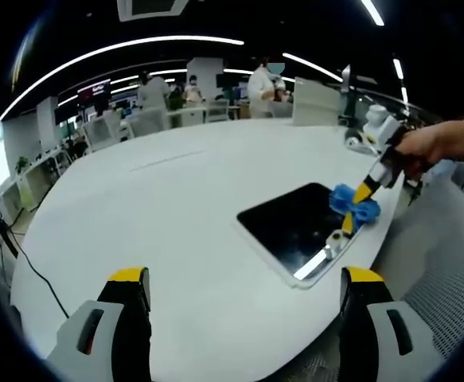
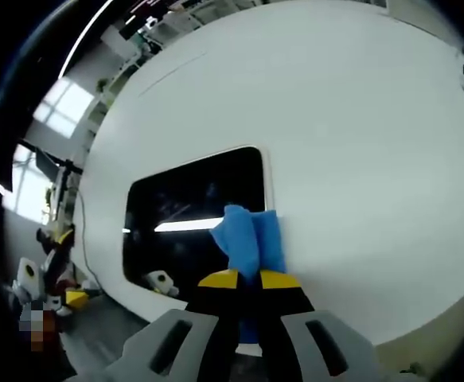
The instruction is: Wipe the mirror surface with the cleaning cloth until all visible marks leave the cleaned area.
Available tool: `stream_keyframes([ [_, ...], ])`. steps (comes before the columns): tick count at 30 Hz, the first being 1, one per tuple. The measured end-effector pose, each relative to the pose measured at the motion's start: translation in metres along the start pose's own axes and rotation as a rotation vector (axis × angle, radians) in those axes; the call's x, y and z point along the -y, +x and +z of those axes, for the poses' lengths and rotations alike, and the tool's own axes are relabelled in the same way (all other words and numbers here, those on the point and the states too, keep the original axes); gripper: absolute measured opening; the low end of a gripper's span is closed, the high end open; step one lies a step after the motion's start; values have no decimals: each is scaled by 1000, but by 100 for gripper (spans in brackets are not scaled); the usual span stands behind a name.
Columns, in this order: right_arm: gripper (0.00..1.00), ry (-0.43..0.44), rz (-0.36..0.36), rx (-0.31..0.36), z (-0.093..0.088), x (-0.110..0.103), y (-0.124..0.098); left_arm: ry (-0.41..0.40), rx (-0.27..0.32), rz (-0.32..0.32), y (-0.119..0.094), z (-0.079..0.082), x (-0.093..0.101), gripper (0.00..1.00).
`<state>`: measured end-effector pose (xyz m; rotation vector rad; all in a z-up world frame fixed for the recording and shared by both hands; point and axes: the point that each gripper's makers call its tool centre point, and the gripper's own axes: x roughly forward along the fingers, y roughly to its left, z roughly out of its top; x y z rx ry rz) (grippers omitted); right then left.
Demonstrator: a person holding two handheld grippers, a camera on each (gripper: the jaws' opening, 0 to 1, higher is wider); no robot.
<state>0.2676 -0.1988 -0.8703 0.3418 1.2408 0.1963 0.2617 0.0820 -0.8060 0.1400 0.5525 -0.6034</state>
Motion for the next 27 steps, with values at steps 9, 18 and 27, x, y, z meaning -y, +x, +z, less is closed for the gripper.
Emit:
stream_keyframes([
  [9, 1, -8, -2, -10, -1, -4, 2, -26, 8, -3, 0, 0, -1, 100],
  [18, 1, -5, 5, -12, -4, -10, 3, -40, 15, -12, 1, 2, 0, 100],
  [27, 1, 4, 9, -22, -5, -15, 4, -56, 34, -16, 0, 4, 0, 100],
])
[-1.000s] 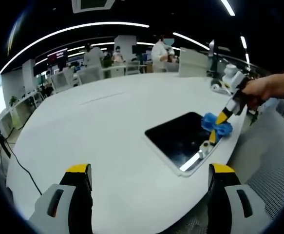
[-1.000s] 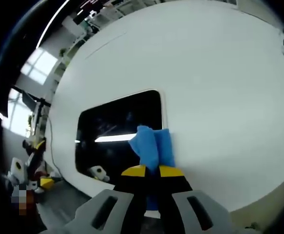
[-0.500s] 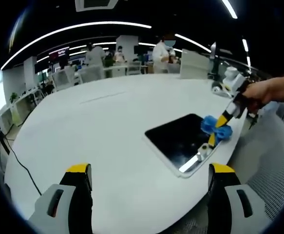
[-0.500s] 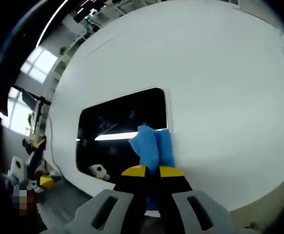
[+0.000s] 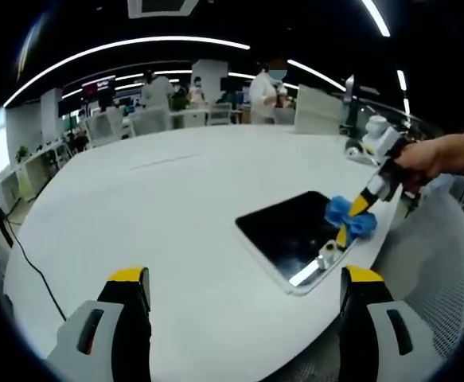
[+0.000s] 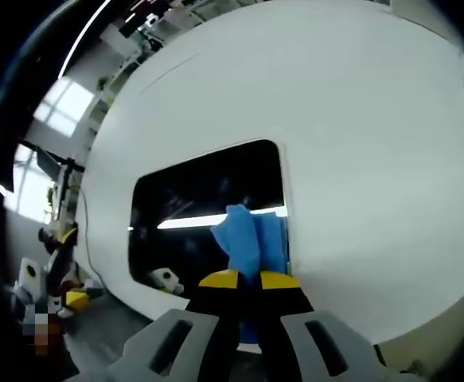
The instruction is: Wipe the mirror surface with the cleaning cloth until all visible marks leave the cleaned area.
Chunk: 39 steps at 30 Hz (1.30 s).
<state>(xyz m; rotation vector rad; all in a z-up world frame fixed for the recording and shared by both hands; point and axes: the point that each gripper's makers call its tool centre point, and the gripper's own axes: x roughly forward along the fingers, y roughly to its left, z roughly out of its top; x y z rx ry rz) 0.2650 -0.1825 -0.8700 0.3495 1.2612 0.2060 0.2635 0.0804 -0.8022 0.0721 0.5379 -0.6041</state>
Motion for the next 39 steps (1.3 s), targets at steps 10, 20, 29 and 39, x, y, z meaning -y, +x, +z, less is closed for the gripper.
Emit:
stream_keyframes([
  [10, 1, -3, 12, -11, 2, -7, 7, 2, -2, 4, -1, 1, 0, 100],
  [20, 1, -9, 19, -18, 0, -15, 7, 4, -3, -2, -1, 0, 0, 100],
  [29, 1, -16, 23, -16, 0, -22, 11, 5, -4, -3, -1, 0, 0, 100],
  [39, 1, -40, 34, -12, 1, -36, 17, -3, -9, 6, 0, -2, -3, 100],
])
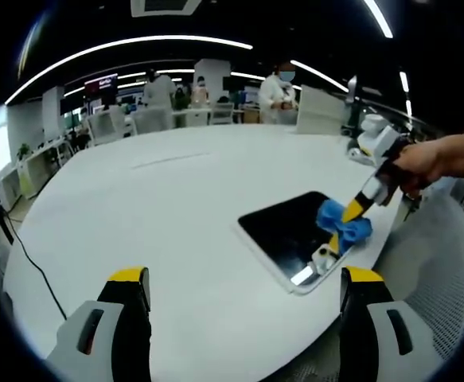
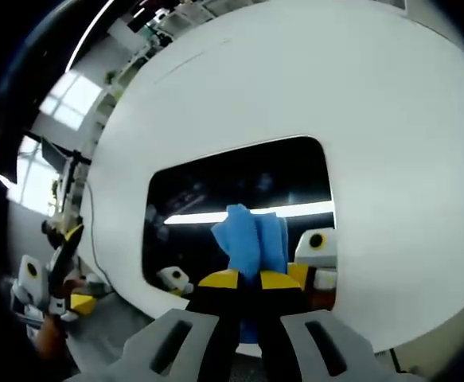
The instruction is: Wipe the mirror surface with the cleaning cloth until all visible marks leave the cleaned area.
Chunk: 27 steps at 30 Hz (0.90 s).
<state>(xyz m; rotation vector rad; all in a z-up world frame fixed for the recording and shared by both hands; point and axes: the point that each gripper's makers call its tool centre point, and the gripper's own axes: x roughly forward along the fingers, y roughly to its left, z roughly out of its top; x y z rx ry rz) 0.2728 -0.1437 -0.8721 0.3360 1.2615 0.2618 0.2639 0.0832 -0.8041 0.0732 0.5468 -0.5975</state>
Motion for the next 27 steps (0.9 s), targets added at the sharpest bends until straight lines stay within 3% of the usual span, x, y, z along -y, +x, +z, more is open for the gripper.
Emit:
stream_keyframes([
  [27, 1, -48, 44, -30, -4, -59, 23, 12, -14, -14, 1, -3, 3, 100],
])
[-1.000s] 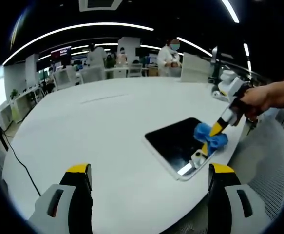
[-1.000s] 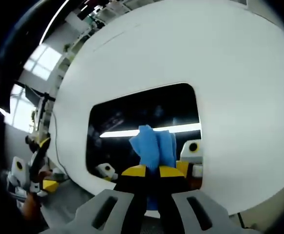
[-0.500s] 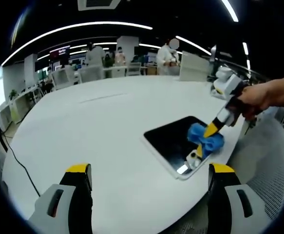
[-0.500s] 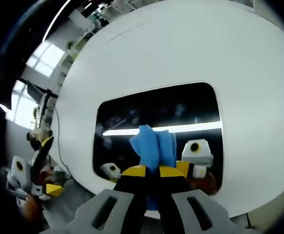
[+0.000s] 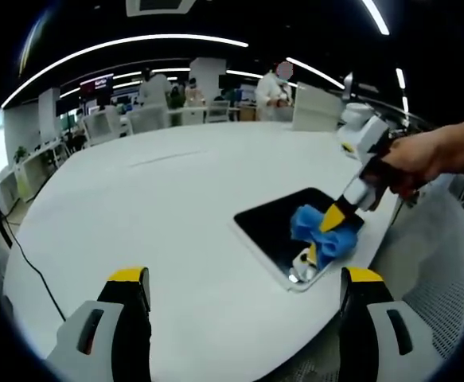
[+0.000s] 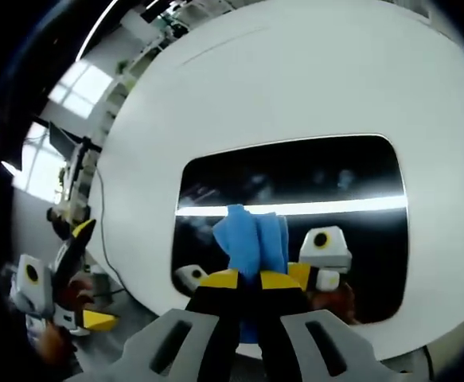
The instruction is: Wipe the mirror surface with the cleaning cloth until all visible marks leave the cleaned area.
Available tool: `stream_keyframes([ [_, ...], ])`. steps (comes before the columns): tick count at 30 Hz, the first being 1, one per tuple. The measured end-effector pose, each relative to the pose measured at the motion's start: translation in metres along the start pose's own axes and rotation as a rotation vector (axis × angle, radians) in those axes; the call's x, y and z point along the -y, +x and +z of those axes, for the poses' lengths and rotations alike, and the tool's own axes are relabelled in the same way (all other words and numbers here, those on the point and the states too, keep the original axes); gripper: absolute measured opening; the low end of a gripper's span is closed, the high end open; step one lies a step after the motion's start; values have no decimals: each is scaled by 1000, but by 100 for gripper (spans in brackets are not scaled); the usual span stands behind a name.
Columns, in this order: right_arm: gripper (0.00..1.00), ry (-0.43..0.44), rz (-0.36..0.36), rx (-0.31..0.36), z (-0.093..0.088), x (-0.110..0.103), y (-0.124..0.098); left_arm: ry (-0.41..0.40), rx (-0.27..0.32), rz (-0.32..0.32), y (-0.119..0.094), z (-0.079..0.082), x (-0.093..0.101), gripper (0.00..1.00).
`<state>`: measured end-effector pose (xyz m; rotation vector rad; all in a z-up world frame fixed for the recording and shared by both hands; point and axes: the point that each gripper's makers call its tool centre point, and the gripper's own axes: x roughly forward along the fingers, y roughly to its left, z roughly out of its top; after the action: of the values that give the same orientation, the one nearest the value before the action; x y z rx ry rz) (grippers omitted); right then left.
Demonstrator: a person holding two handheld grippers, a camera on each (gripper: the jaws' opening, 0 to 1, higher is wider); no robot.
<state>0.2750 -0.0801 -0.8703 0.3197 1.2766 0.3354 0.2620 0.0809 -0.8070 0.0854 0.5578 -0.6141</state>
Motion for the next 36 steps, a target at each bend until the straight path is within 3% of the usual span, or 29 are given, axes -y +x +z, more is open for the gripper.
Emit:
stream_keyframes([
  [12, 1, -18, 3, -1, 2, -14, 7, 3, -19, -22, 2, -4, 4, 100],
  [36, 2, -34, 33, -9, 10, -42, 23, 9, -22, -1, 3, -5, 0, 100],
])
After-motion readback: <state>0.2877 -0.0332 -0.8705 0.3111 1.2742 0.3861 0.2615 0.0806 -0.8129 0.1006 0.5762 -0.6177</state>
